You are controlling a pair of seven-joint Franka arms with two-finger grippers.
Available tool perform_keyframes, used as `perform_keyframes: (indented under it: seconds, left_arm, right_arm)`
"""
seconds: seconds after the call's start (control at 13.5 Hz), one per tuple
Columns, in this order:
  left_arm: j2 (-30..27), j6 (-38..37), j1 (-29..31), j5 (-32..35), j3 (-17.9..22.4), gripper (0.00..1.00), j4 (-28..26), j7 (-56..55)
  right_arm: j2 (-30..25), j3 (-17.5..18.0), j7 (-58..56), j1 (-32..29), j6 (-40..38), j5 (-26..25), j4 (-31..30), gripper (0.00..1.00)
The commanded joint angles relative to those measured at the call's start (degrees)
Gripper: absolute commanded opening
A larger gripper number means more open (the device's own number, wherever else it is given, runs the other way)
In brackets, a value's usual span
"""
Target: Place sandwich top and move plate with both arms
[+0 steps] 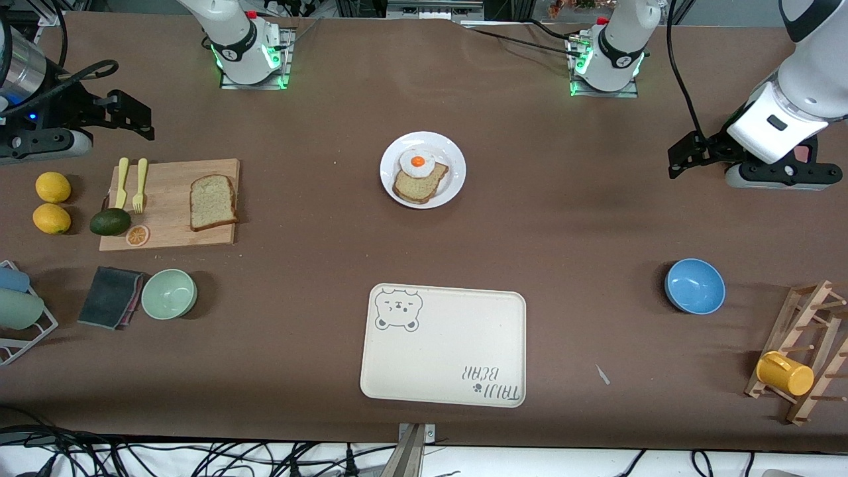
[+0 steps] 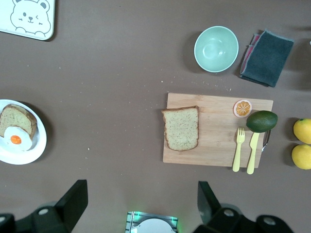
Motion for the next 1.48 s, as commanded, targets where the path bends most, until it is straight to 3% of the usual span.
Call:
perform_keyframes:
  seconds: [0.0,0.89,1.19,1.41]
  left_arm:
    - [0.7,-1.3,0.4,0.9,-0.3,1.0,1.8,1.1]
    - [0.7,-1.3,0.4,0.9,-0.2,1.0,1.8,1.1]
    - [0.7,-1.3,0.4,0.9,-0.2,1.0,1.8,1.1]
    - [0.7,-1.3,0.4,0.9,-0.2,1.0,1.8,1.1]
  right_arm:
    - [0.6,0.2,0.2,0.3,-1.0,-0.8,1.4,1.0]
    - [3.8,0.2,0.2,2.1,0.7,-2.4,0.8,1.0]
    - [2.4,0.7,0.5,2.4,8.3,-5.3,-7.5,1.0]
    - [2.5,2.9,1.2,2.3,13.3,-8.3,-12.6,1.0]
